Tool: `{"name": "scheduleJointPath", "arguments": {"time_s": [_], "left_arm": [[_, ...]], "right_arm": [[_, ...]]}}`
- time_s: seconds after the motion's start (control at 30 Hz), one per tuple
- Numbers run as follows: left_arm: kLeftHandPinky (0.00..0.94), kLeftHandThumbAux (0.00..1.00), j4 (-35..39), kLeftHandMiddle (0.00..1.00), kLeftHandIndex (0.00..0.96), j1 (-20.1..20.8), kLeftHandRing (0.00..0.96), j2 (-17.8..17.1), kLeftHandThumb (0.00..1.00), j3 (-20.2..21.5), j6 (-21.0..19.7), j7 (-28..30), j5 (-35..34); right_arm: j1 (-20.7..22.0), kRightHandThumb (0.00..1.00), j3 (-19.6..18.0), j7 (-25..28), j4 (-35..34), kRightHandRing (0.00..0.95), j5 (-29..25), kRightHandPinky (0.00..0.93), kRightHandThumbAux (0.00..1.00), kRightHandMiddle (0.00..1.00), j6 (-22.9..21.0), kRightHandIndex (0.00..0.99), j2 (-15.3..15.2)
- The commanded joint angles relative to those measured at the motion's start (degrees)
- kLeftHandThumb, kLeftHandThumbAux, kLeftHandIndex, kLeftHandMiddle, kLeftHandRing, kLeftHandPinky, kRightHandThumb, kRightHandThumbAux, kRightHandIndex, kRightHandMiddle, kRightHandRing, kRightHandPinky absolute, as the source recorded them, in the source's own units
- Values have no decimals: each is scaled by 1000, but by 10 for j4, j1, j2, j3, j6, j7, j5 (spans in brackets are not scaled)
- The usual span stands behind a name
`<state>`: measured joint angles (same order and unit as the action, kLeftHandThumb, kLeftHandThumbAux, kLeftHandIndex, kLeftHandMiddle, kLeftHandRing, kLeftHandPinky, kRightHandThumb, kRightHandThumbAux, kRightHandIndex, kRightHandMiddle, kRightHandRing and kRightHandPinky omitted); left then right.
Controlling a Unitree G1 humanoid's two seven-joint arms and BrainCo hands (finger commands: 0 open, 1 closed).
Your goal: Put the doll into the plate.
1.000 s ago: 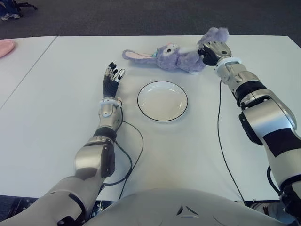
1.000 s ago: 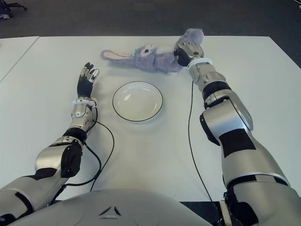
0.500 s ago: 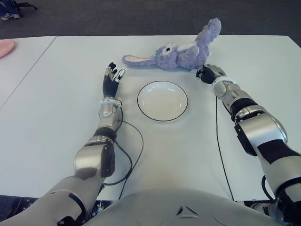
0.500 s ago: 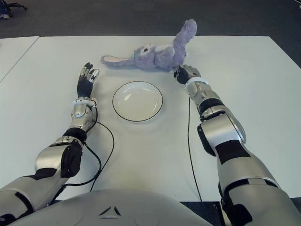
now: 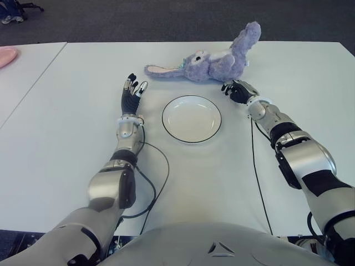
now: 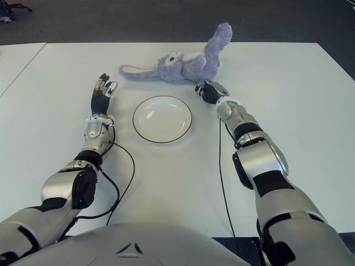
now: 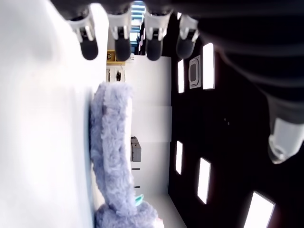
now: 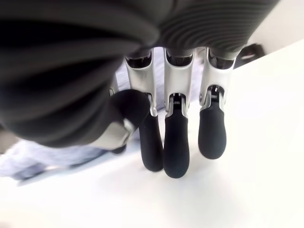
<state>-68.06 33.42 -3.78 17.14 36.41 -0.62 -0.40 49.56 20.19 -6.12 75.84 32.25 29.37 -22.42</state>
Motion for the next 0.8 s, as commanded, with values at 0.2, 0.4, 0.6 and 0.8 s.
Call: {"name": "scheduleJointPath", "arguments": {"time_s": [0.2, 0.4, 0.6, 0.8], "left_arm": [[62, 512, -85, 77, 35, -144, 71, 54, 0, 2, -57, -13, -7], [73, 509, -84, 86, 44, -145, 80, 54, 0, -2, -50, -18, -2], [65, 511, -84, 93, 48, -145, 83, 52, 0, -5, -48, -23, 2], [68, 517, -86, 95, 48, -142, 85, 49, 0, -9, -55, -32, 9]], "right_arm": [[-110, 999, 23, 84, -43, 488, -10, 546, 680, 396, 143, 337, -44], [-120, 1000, 27, 80, -76, 483, -5, 547, 680, 395, 179, 339, -79], [-88, 1000, 28, 40, -83, 474, 10, 538, 680, 390, 189, 347, -91], [-78, 735, 62, -152, -134, 243, 104, 270, 712, 225, 173, 399, -103]]}}
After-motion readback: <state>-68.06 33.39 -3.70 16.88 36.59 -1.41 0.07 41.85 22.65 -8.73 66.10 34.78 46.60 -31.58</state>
